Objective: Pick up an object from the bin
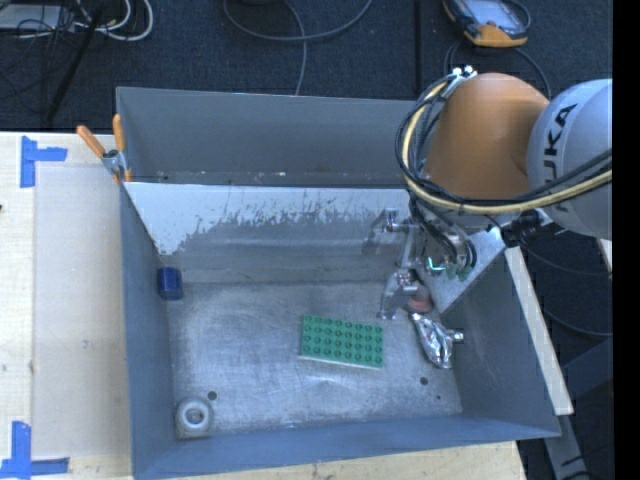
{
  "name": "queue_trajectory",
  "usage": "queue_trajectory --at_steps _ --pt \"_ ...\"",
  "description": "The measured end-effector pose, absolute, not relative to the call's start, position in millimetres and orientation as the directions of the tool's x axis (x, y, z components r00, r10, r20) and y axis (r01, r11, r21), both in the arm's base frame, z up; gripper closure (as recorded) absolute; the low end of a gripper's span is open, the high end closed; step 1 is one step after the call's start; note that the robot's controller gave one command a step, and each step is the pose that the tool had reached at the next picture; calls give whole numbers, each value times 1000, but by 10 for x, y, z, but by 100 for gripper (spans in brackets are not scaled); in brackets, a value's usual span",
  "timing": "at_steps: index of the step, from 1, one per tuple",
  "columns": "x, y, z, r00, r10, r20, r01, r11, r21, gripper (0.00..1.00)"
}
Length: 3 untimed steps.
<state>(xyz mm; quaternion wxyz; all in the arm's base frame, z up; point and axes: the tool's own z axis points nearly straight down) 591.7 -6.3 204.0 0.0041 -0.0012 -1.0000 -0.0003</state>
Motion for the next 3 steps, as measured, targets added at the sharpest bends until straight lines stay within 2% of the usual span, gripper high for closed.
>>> queue_trajectory --at_steps 1,2,3 --pt "5803 167 750 -928 -372 3 -372 928 1 0" --pt "5829 164 787 -929 -369 -5 -369 929 -2 100" --pt "5954 50 2296 -840 -543 -8 -543 840 -4 100"
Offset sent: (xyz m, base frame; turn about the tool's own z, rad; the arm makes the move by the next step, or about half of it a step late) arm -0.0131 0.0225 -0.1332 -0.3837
